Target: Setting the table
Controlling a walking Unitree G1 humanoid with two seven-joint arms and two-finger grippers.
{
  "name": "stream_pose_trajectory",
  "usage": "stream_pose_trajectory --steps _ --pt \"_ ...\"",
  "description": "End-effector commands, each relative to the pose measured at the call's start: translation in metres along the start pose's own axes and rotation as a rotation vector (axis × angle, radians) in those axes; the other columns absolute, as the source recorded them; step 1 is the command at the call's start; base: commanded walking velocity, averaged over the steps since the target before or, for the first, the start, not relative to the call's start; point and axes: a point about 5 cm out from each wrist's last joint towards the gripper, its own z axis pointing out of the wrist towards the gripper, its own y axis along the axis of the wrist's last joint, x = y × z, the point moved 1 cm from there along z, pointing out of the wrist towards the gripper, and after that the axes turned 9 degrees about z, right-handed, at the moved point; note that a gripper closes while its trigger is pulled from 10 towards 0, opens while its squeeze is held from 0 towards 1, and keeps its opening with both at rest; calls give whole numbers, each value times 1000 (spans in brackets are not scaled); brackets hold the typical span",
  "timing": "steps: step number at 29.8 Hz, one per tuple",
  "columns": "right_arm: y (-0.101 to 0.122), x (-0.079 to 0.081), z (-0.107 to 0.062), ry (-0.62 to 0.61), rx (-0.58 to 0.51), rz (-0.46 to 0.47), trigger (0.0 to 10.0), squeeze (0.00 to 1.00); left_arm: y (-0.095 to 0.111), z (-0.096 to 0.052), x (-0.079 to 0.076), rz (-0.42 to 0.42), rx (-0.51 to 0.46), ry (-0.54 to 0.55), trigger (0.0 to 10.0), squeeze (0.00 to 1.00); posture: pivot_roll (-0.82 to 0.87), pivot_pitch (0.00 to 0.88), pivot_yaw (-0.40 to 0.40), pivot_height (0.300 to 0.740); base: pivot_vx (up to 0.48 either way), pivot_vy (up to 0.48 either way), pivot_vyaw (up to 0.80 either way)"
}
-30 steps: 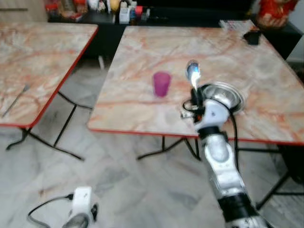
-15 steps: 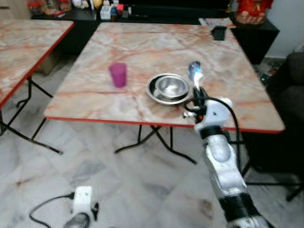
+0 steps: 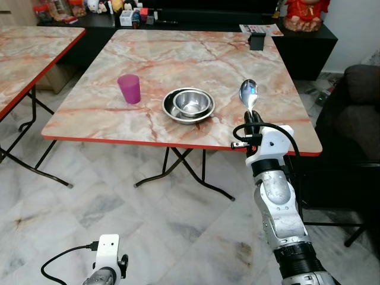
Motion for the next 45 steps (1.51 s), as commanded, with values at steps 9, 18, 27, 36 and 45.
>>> stream_pose_trajectory --steps 9,18,27,36,45 --pt "2 1 3 0 3 23 10000 0 -4 -1 5 -6 10 19 10000 0 -18 128 -18 740 297 0 0" --pt "-2 6 3 11 18 30 10000 0 -4 -1 5 -7 11 19 10000 0 -14 127 -21 740 300 0 0" --pt "-1 7 4 9 9 37 10000 0 -5 -1 5 -9 12 17 10000 0 -14 128 -20 740 303 0 -220" --pt "-1 8 4 8 8 34 10000 0 -5 -1 6 -8 12 18 10000 0 -13 126 -19 740 303 0 0" --pt "-1 8 5 5 6 31 10000 0 -5 -1 6 -6 12 18 10000 0 -12 127 -18 740 303 0 0"
